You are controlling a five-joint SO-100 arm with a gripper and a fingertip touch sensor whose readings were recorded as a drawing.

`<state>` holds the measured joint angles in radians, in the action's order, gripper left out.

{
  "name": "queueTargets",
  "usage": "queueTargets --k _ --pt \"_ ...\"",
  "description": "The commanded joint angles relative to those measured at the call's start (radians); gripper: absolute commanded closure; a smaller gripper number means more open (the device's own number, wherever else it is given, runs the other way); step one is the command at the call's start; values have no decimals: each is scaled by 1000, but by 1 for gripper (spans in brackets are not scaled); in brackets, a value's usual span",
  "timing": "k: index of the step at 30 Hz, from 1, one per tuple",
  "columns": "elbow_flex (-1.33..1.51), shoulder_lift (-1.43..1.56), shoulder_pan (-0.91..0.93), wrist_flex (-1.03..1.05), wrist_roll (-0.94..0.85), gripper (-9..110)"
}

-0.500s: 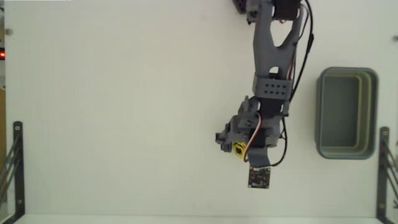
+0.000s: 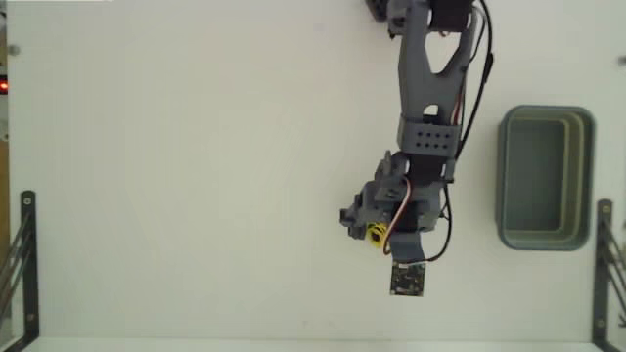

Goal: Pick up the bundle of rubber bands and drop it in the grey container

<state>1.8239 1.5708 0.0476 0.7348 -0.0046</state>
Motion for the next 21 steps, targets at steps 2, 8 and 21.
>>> queueTargets --k 2,8,21 --pt "-3 33 16 -3 5 26" --pt "-3 33 16 -3 5 28" --pt "-3 33 16 -3 5 31"
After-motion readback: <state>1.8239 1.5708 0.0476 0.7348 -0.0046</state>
